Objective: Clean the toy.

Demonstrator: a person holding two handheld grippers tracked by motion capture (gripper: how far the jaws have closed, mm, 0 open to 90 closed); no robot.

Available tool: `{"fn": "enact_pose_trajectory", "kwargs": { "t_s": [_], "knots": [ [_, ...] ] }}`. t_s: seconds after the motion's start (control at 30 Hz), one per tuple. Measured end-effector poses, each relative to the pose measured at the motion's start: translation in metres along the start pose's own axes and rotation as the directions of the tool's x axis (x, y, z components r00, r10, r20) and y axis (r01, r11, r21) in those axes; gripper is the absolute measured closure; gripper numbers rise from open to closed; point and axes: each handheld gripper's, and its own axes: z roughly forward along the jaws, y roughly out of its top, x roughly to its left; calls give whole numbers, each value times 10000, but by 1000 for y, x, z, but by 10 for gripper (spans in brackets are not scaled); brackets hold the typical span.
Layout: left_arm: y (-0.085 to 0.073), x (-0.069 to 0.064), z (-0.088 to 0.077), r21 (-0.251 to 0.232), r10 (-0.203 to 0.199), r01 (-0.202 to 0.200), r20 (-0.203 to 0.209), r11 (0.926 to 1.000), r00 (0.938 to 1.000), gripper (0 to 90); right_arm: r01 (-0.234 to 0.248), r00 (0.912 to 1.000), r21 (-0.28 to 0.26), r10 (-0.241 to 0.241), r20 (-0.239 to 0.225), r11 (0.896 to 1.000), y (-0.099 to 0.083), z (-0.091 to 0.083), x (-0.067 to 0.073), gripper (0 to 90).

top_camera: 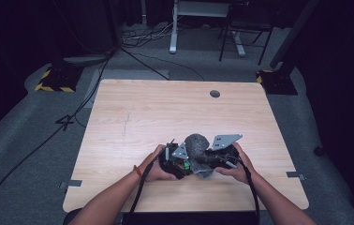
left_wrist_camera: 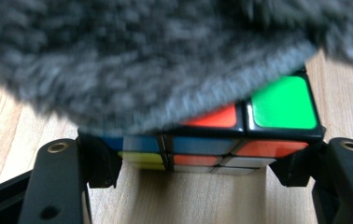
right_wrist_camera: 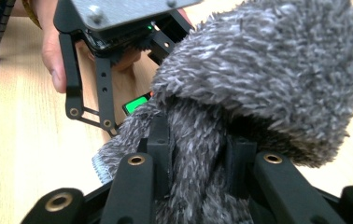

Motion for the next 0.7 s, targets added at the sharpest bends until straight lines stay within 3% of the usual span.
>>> {"fn": "enact_pose_trajectory", "kwargs": {
  "t_s": [0.33, 0.53, 0.7],
  "knots": [
    [1, 0, 0, -9, 157, -157, 71, 9999, 9999, 336, -146, 9997, -9, 145, -215, 9999, -3, 1, -4, 701],
    [2, -2, -2, 92, 252, -252, 39, 9996, 9997, 339, -91, 10000, 238, 91, 9, 9997, -7, -5, -7, 703],
    [3, -2, -7, 64, 379, -379, -20, 9993, 9993, 339, -317, 9992, 360, 308, 263, 9988, -15, -9, -13, 704]
  ]
}}
